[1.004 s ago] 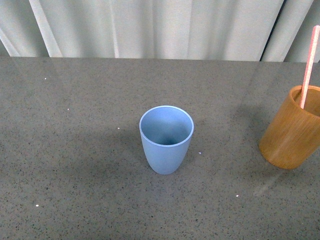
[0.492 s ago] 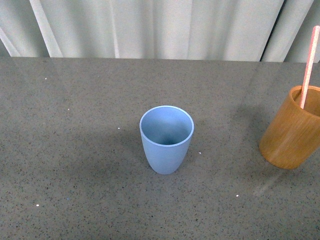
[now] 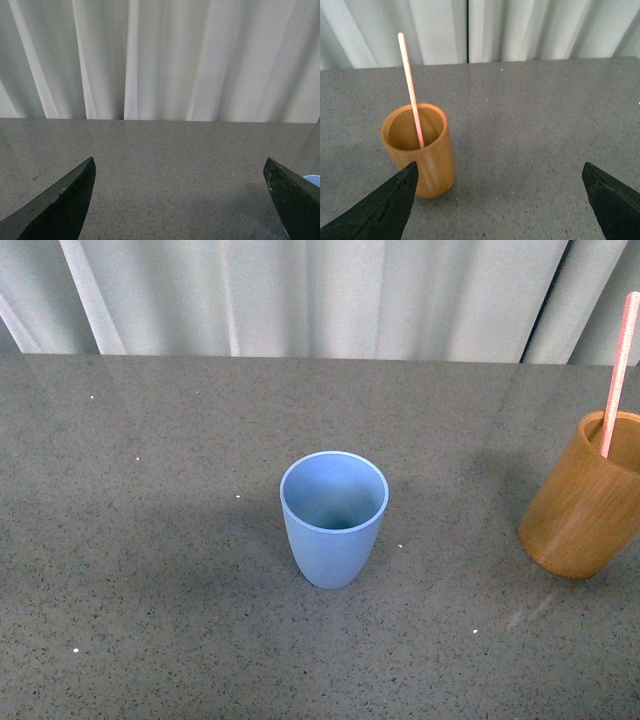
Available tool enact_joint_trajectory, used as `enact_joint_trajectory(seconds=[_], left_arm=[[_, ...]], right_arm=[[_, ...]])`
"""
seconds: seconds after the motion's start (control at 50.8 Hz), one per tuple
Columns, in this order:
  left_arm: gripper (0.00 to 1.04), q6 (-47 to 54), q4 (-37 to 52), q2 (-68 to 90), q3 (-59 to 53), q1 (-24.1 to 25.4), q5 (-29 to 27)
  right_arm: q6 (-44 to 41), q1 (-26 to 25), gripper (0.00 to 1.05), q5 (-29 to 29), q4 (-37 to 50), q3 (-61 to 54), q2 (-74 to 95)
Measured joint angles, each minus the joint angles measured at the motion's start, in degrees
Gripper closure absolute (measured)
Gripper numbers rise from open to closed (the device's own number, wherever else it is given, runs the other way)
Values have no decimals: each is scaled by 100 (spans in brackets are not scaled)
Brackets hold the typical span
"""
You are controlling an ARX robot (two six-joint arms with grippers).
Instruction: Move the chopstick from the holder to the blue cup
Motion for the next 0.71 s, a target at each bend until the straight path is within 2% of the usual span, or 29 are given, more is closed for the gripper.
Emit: enact_joint_trajectory(seconds=[0.098,0.177,0.335,0.453,0.709], left_arm=[[7,-2,0,0,0,0,0],[7,-2,0,0,0,0,2],[7,-2,0,0,0,0,2],[7,-2,0,0,0,0,2],[7,-2,0,0,0,0,0]], right_arm=[[-153,-63,10,-240,1029,55,1073],[-251,11,10,-258,2341,186,2625],[-212,188,10,-291,3587,529,4094],[-109,348,10,-387,4100,835,4894],[105,673,10,-426,4229,1545,5748]])
